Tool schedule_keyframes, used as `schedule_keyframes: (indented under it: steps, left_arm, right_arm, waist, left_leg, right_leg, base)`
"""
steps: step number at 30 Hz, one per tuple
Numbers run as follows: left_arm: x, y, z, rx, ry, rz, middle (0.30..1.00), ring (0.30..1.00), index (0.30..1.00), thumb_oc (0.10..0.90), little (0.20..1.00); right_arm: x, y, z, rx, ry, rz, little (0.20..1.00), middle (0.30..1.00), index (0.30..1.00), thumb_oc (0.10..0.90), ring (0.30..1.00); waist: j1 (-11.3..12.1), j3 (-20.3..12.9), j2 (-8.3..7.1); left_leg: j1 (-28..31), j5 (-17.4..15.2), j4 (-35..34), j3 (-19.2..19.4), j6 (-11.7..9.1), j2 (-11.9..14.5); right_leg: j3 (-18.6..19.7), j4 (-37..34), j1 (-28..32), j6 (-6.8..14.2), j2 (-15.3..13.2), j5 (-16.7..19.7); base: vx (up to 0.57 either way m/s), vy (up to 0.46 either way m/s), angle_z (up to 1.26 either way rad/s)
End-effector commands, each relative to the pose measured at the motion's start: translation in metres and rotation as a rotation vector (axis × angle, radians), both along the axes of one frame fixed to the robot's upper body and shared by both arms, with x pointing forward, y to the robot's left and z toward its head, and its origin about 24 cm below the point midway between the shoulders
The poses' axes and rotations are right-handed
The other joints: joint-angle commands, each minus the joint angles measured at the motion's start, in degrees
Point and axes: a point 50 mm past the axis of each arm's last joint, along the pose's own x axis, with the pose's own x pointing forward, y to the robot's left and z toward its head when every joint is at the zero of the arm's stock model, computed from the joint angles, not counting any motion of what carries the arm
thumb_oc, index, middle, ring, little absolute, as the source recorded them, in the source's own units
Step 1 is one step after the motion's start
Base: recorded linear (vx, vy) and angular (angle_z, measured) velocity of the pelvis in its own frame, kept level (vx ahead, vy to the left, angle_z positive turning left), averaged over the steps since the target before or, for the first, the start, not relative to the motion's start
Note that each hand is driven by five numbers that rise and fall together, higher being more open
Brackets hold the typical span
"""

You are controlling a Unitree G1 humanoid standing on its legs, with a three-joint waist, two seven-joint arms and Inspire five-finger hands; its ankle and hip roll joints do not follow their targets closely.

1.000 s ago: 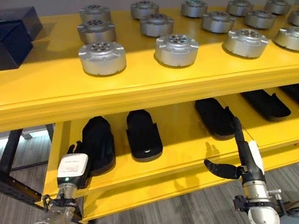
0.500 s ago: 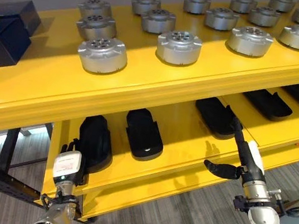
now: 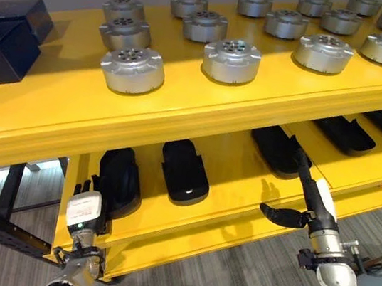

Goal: Move parts from the plastic box to the shelf.

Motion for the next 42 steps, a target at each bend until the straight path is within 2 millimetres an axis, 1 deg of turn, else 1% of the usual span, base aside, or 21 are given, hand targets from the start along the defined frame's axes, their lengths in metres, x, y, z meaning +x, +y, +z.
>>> schedule_keyframes:
  steps: [1, 4, 7, 9, 14, 24, 25, 33, 37, 38, 42]
  left_arm:
    - [-0.043, 0.095, 0.016, 0.279, 0.197, 0.390, 1.000, 1.000, 1.000, 0.900, 1.000]
    - [-0.058, 0.112, 0.020, 0.335, 0.235, 0.439, 1.000, 1.000, 1.000, 0.900, 1.000]
    - [-0.065, 0.124, 0.027, 0.348, 0.230, 0.463, 1.000, 1.000, 1.000, 0.900, 1.000]
    - [-0.068, 0.126, 0.028, 0.346, 0.241, 0.468, 1.000, 1.000, 1.000, 0.900, 1.000]
    - [-0.068, 0.122, 0.023, 0.356, 0.253, 0.450, 1.000, 1.000, 1.000, 0.900, 1.000]
    - [-0.066, 0.119, 0.023, 0.360, 0.248, 0.425, 1.000, 1.000, 1.000, 0.900, 1.000]
    - [-0.063, 0.114, 0.022, 0.357, 0.238, 0.401, 1.000, 1.000, 1.000, 0.900, 1.000]
    - [-0.065, 0.108, 0.017, 0.359, 0.242, 0.369, 1.000, 1.000, 1.000, 0.900, 1.000]
    - [-0.063, 0.108, 0.017, 0.365, 0.239, 0.357, 1.000, 1.000, 1.000, 0.900, 1.000]
    - [-0.060, 0.107, 0.021, 0.373, 0.217, 0.332, 1.000, 1.000, 1.000, 0.900, 1.000]
    - [-0.060, 0.107, 0.021, 0.373, 0.218, 0.332, 1.000, 1.000, 1.000, 0.900, 1.000]
  right_arm:
    - [0.020, 0.016, 0.068, 0.051, -0.333, 0.079, 1.000, 1.000, 1.000, 0.900, 1.000]
    - [0.020, 0.015, 0.070, 0.048, -0.333, 0.086, 1.000, 1.000, 1.000, 0.900, 1.000]
    - [0.020, 0.015, 0.071, 0.044, -0.337, 0.086, 1.000, 1.000, 1.000, 0.900, 1.000]
    - [0.020, 0.015, 0.072, 0.044, -0.337, 0.086, 1.000, 1.000, 1.000, 0.900, 1.000]
    - [0.022, 0.015, 0.072, 0.050, -0.337, 0.084, 1.000, 1.000, 1.000, 0.900, 1.000]
    - [0.021, 0.015, 0.072, 0.053, -0.340, 0.076, 1.000, 1.000, 1.000, 0.900, 1.000]
    - [0.020, 0.016, 0.072, 0.054, -0.341, 0.078, 1.000, 1.000, 1.000, 0.900, 1.000]
    - [0.019, 0.014, 0.071, 0.059, -0.339, 0.066, 1.000, 1.000, 1.000, 0.900, 1.000]
    - [0.020, 0.014, 0.070, 0.061, -0.338, 0.065, 1.000, 1.000, 1.000, 0.900, 1.000]
    - [0.019, 0.014, 0.069, 0.060, -0.338, 0.062, 1.000, 1.000, 1.000, 0.900, 1.000]
    - [0.019, 0.014, 0.069, 0.060, -0.338, 0.062, 1.000, 1.000, 1.000, 0.900, 1.000]
  waist:
    - [2.95, 0.43, -2.91]
    - [3.06, 0.53, -2.51]
    - [3.25, 0.62, -1.95]
    - [3.42, 0.62, -1.78]
    - [3.54, 0.47, -1.92]
    - [3.58, 0.61, -1.91]
    - [3.62, 0.83, -1.89]
    - [3.83, 0.81, -2.10]
    - [3.84, 0.75, -2.15]
    - [3.95, 0.72, -2.17]
    - [3.94, 0.71, -2.17]
  left_leg:
    - [1.84, -7.06, 4.83, 1.53, -0.46, 2.53]
    - [1.82, -6.93, 4.75, 1.50, -0.48, 2.43]
    - [1.62, -6.82, 4.66, 1.25, -0.49, 2.28]
    - [1.52, -6.77, 4.68, 1.10, -0.49, 2.25]
    - [1.40, -6.76, 4.69, 1.03, -0.56, 2.40]
    - [1.27, -6.83, 4.88, 1.00, -0.57, 2.47]
    - [1.15, -6.90, 5.09, 0.95, -0.53, 2.49]
    - [1.10, -6.90, 5.09, 0.80, -0.57, 2.52]
    - [1.12, -6.90, 5.03, 0.80, -0.58, 2.54]
    - [1.24, -6.84, 4.80, 0.81, -0.63, 2.57]
    - [1.24, -6.84, 4.80, 0.81, -0.63, 2.57]
  right_leg:
    - [0.31, 8.87, -3.04, 1.40, -3.40, -6.09]
    - [0.32, 8.78, -3.01, 1.44, -3.50, -6.07]
    - [0.17, 8.91, -3.19, 1.48, -3.65, -6.10]
    - [0.05, 8.92, -3.19, 1.46, -3.68, -6.13]
    - [-0.05, 9.03, -3.29, 1.37, -3.62, -6.29]
    - [-0.03, 9.23, -3.42, 1.32, -3.63, -6.37]
    - [0.02, 9.44, -3.56, 1.31, -3.65, -6.43]
    - [-0.13, 9.32, -3.41, 1.28, -3.60, -6.45]
    - [-0.14, 9.29, -3.42, 1.29, -3.57, -6.43]
    - [-0.27, 9.13, -3.31, 1.29, -3.56, -6.38]
    - [-0.28, 9.12, -3.31, 1.29, -3.56, -6.38]
  base:
    - [0.00, 0.000, 0.00]
    - [0.00, 0.000, 0.00]
    - [0.00, 0.000, 0.00]
    - [0.00, 0.000, 0.00]
    - [0.00, -0.011, 0.03]
    - [0.00, -0.003, 0.01]
    - [0.00, 0.000, 0.00]
    - [0.00, 0.000, 0.00]
    - [0.00, 0.000, 0.00]
    - [0.00, 0.000, 0.00]
    - [0.00, 0.000, 0.00]
